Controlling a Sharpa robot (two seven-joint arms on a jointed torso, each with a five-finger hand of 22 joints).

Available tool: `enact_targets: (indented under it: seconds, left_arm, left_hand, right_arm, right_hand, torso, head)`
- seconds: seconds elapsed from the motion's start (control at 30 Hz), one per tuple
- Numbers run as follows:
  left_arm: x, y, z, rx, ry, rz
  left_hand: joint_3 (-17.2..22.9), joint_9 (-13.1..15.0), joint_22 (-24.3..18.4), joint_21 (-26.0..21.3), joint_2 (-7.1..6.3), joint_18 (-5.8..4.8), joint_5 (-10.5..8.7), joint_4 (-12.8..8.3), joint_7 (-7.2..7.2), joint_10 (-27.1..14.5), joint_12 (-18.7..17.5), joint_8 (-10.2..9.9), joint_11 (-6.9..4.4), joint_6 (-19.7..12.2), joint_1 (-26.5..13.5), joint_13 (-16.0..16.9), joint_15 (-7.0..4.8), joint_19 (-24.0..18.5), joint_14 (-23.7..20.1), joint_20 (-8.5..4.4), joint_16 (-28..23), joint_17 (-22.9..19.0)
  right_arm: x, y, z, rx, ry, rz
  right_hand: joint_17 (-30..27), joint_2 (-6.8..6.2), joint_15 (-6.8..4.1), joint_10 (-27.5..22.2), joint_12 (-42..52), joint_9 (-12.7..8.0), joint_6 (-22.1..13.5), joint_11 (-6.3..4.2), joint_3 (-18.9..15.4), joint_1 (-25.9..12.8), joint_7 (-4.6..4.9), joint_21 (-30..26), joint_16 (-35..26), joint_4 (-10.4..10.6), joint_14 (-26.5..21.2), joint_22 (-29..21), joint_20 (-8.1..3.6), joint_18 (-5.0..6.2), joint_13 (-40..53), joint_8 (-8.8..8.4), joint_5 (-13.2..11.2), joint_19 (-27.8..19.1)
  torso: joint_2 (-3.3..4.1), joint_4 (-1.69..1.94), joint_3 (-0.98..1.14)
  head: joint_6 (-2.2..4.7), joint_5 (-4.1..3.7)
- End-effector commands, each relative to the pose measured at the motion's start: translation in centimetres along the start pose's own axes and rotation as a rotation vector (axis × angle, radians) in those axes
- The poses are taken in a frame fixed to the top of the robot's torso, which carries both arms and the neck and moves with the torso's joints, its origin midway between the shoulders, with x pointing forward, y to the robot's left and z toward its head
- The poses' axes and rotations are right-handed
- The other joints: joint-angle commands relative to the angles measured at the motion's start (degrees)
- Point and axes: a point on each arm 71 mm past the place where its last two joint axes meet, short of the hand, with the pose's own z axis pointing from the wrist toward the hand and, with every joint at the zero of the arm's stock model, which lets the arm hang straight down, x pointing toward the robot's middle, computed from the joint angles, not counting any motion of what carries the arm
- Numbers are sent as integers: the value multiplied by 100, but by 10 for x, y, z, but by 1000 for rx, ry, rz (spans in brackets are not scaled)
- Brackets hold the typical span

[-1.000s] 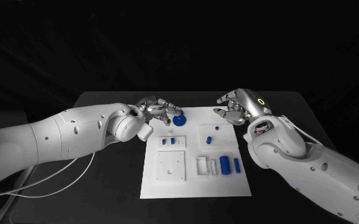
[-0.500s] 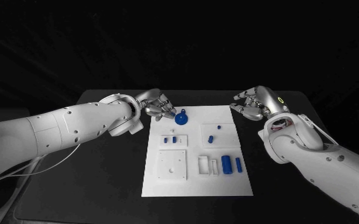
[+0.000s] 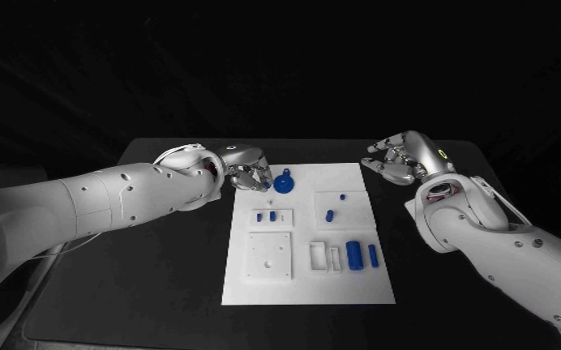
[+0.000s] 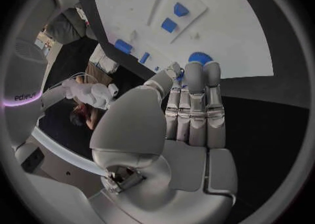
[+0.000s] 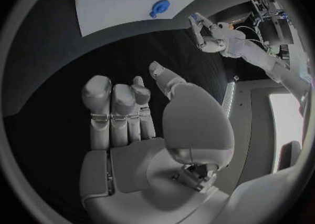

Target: Assemble the parts on the task board

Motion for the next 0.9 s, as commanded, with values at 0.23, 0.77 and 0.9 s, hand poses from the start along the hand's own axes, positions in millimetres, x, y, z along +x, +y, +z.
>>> enact_targets:
  seconds: [0.23,0.77,0.9]
  left_arm:
    - [11,1,7,23,54,110]
    - [28,-1,19,17,145,77]
    - [32,0,20,1,181,61]
  left_hand:
    - [6,4,40,-19,9,70,5,58,-5,38,20,37,-17,33,52,8,-40,-4,9,-8,39,10]
    - [13,5,51,-42,22,67,-8,76,-4,34,20,37,-15,22,47,8,-41,-1,1,-8,43,12]
    - [15,4,53,-55,29,64,-13,79,-1,26,19,37,-11,13,43,8,-40,-2,-10,-8,40,13]
  right_arm:
    - [0,4,-1,-19,5,15]
    - [1,7,-1,-24,11,25]
    - [1,8,-1,-25,11,27]
  right_hand:
    - [13,39,-19,-44,13,-6,37,-8,-23,30,-12,17,7,-31,-24,588,-43,69,6,-32,14,79]
    - [19,49,-18,-49,2,-5,37,-7,-42,24,-13,14,1,-28,-22,587,-41,72,0,-30,-1,76]
    - [18,51,-18,-49,0,-5,31,-7,-46,20,-12,16,-5,-22,-23,587,-40,73,-1,-31,-5,76]
  torso:
    - [-2,-1,5]
    - [-6,6,3]
    - [-4,2,6]
  head:
    - [-32,-13]
    - [-72,-24]
    - [-79,-28]
